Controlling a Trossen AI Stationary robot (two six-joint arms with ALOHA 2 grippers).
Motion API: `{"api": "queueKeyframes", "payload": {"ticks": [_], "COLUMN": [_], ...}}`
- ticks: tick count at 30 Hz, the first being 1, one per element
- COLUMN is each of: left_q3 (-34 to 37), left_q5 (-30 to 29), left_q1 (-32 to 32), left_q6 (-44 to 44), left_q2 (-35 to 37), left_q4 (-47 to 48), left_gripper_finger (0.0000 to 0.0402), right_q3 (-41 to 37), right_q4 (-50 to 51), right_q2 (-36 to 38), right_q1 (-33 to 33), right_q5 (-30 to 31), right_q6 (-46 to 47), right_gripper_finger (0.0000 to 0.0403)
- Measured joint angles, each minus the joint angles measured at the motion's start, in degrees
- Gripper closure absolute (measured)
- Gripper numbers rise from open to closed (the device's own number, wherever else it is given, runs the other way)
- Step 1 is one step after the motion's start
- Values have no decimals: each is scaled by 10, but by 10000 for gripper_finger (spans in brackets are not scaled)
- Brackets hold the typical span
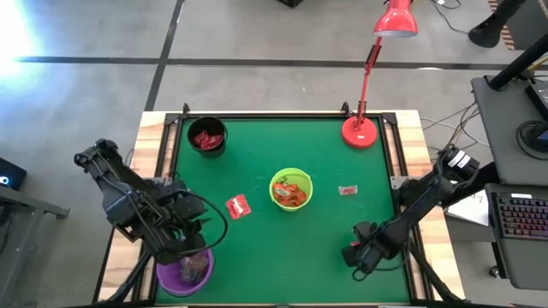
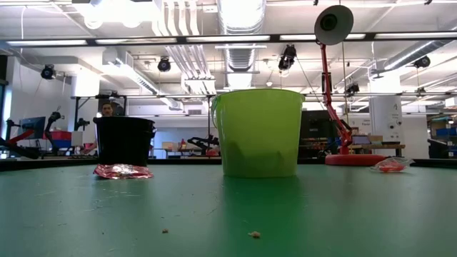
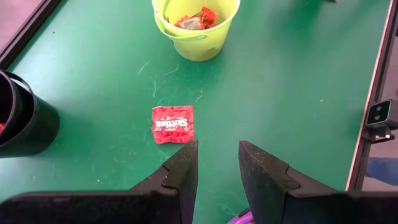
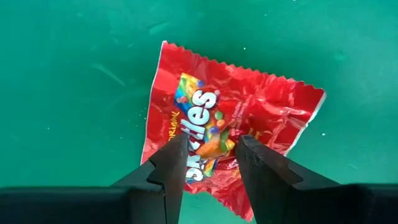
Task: Sort candy
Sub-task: Put the red candy into the black bucket
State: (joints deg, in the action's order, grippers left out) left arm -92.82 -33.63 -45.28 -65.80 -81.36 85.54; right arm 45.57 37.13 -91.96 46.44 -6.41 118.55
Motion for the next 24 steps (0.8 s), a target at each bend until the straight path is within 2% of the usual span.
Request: {"api": "queueKeyframes", "payload": {"ticks": [6, 16, 24], "left_q3": [0, 0, 0], "left_q5": [0, 0, 0], "left_q1": [0, 0, 0], "left_q6": [0, 0, 0], "left_q2": [0, 0, 0], "left_q4": [-3, -9, -12], "left_gripper_finger": [303, 303, 303], "right_q3": [-17, -18, -19], "right_q4": [-7, -4, -4], "right_q2": [0, 0, 4], "right_q1": [-1, -1, -1], "right_q5": [2, 5, 6], "right_q6": [0, 0, 0], "right_gripper_finger": [273, 363, 384]}}
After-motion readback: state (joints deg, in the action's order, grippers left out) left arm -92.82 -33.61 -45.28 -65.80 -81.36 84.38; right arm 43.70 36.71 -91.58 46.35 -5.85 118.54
